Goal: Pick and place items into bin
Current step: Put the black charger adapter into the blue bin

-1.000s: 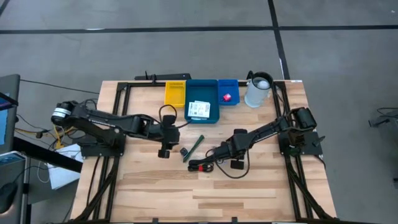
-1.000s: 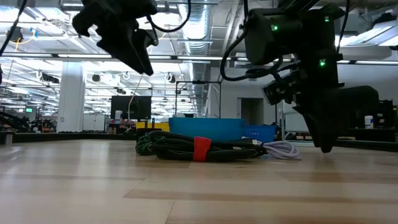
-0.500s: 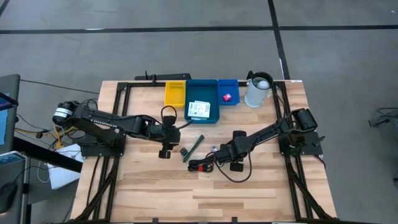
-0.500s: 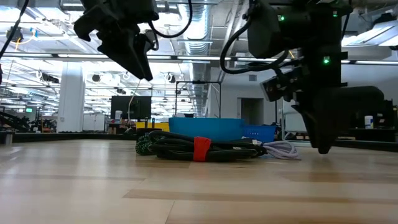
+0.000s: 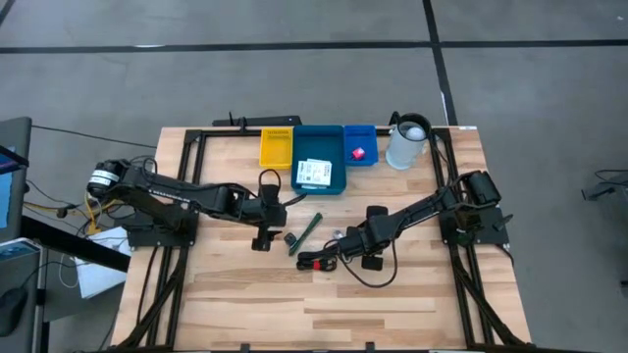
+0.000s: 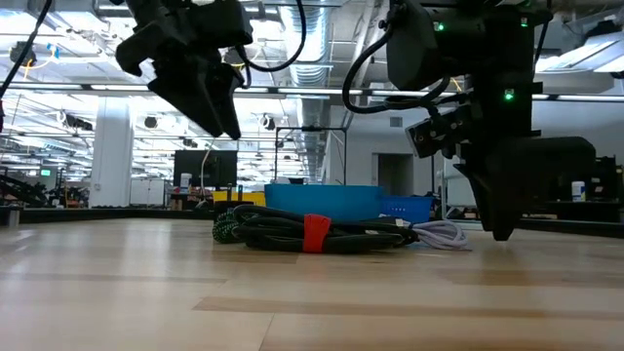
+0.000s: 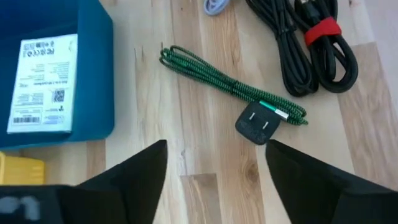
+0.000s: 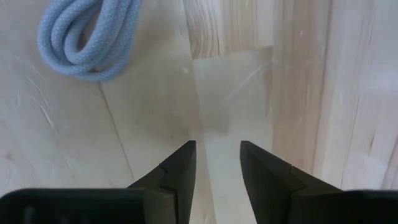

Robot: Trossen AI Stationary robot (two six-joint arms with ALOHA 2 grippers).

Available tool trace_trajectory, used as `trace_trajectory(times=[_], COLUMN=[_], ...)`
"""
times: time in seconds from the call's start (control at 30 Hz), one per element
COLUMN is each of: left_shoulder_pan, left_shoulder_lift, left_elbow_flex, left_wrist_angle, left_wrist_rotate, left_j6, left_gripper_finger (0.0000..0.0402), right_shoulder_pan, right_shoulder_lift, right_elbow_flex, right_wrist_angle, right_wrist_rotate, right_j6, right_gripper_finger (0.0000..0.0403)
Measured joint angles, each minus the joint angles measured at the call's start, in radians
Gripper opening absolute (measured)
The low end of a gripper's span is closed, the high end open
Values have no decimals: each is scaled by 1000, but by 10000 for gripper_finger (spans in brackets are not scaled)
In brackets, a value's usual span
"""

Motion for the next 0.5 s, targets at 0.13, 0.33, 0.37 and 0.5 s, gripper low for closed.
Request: trace_trajectory(times=[0.13, 0.33, 0.37, 0.5], left_shoulder_pan=[0, 0, 0, 4], left_shoulder_lift=[0, 0, 0, 4], left_elbow_flex=[-1, -2, -2, -1], left_wrist_angle=[2, -21, -24, -40], left_wrist_rotate=[-5, 41, 55, 89], left_j6=[53, 151, 154, 160], left_gripper_finger=[294, 312, 312, 313], right_shoulder_pan=[0, 0, 0, 0], right_shoulder_lift=[0, 0, 0, 0], right_elbow_flex=[0, 0, 0, 0], right_wrist_angle=[0, 0, 0, 0], right_wrist_rotate=[0, 0, 0, -1], right_j6=[0, -1, -1, -8], right_gripper_finger=[118, 118, 118, 118])
